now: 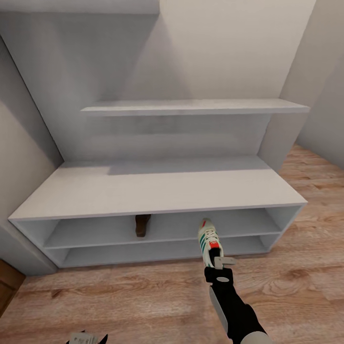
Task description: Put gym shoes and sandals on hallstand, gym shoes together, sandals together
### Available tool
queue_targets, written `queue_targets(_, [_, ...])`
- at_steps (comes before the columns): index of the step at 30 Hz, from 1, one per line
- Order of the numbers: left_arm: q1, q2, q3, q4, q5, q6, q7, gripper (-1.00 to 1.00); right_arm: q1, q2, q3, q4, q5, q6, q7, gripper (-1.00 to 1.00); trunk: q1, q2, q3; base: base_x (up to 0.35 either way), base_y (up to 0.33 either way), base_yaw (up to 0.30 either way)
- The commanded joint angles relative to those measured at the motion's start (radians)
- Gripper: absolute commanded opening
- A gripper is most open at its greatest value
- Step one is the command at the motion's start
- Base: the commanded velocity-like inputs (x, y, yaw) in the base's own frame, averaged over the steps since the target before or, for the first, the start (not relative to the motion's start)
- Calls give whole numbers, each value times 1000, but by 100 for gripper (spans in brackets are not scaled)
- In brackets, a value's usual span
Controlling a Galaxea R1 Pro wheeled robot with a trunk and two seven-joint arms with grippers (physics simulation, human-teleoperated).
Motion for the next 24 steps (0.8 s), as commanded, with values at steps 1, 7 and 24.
queue_targets(1, [-1, 0, 4, 1, 9, 2, -46, 100, 0, 0, 1, -1, 8, 9, -2, -100, 0, 0, -1, 20, 25, 0])
queue_targets(7, [0, 0, 5, 1, 6, 2, -182, 100, 0, 0, 1, -1, 8, 9, -2, -100, 0, 0, -1, 8, 10, 0])
queue_targets(24, [-1, 0, 6, 1, 5, 3, -207, 100, 0, 0, 1, -1, 8, 9, -2, -100, 0, 0, -1, 168, 127, 0])
